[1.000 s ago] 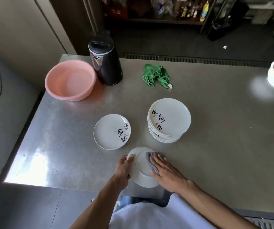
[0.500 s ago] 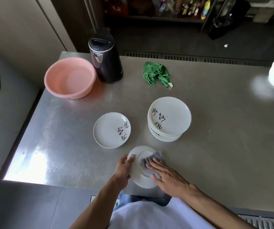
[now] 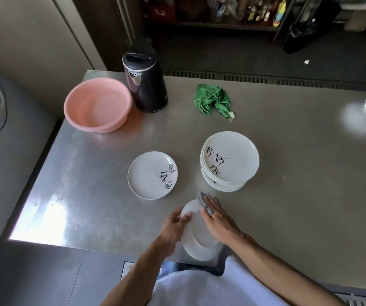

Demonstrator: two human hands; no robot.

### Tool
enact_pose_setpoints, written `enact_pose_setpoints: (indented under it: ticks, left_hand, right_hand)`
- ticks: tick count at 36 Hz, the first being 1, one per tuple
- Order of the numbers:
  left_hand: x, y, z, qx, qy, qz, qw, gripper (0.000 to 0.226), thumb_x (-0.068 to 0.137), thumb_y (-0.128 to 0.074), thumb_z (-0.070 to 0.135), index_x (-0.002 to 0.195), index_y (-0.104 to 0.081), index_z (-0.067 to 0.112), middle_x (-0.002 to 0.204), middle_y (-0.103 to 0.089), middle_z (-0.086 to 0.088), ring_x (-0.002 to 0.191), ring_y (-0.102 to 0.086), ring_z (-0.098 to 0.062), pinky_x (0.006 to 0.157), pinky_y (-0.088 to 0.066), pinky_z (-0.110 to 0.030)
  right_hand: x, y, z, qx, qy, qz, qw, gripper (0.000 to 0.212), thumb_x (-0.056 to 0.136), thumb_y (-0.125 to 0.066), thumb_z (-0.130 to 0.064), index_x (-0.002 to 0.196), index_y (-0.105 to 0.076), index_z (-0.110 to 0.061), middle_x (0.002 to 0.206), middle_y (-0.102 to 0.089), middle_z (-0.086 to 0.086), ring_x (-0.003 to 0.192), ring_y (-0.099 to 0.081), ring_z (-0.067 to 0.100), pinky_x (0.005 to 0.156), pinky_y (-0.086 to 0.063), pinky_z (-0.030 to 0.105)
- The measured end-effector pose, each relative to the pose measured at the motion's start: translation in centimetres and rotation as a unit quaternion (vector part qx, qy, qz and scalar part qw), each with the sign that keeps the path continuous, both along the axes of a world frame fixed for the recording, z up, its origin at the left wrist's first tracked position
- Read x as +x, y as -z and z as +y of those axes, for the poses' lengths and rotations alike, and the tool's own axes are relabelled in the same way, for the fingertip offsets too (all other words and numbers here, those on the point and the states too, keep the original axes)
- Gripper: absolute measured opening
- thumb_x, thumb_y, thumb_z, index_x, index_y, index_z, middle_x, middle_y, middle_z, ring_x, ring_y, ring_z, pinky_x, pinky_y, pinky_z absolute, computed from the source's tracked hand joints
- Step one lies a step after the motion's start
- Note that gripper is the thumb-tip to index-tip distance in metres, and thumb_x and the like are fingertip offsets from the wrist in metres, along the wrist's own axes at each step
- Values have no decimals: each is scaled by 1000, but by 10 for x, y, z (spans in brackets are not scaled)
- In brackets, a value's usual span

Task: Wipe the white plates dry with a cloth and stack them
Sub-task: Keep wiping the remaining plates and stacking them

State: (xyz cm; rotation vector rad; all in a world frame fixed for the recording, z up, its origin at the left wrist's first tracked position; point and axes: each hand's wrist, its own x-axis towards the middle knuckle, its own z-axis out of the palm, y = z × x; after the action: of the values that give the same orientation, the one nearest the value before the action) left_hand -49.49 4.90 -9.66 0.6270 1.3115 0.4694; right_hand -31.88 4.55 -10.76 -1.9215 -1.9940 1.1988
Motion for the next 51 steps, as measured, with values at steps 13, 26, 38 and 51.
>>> enact_pose_setpoints:
  ticks: [13,26,38,51]
  left_hand:
    - [-2,3,-3,-43,-85,-9,995,17,73,-68,26,86,-60,18,86,-68,-10,80,-62,-28,64,-47,-32]
    - [-15,-2,0,-51,14,-33,998,42,84,-76,26,119,-69,5,108,-76,-17,89,-72,-24,75,-60,-36]
    - [-14,3,-7,-63,10,-50,997,41,82,-78,22,119,-70,7,113,-74,-20,93,-71,-25,79,-58,-38]
    - [-9,2,-9,-39,-65,-95,993,50,78,-77,26,124,-65,10,115,-73,-21,98,-71,-34,88,-56,-49]
  right_hand:
    - [7,-1,7,-62,161,2,985,54,109,-23,-37,158,-23,-16,166,-17,-1,153,-8,13,125,-7,33]
    - [-20,-11,-11,61,-87,59,993,51,109,-33,-31,157,-26,-17,165,-14,-9,153,-4,6,124,-3,26]
    - [-8,-8,-7,63,-112,28,991,53,109,-32,-35,159,-19,-22,166,-10,-7,154,1,10,123,2,22]
    - [-12,-18,-2,92,-31,132,986,49,108,-34,-26,152,-22,-45,157,-16,-32,151,-11,1,123,-3,21]
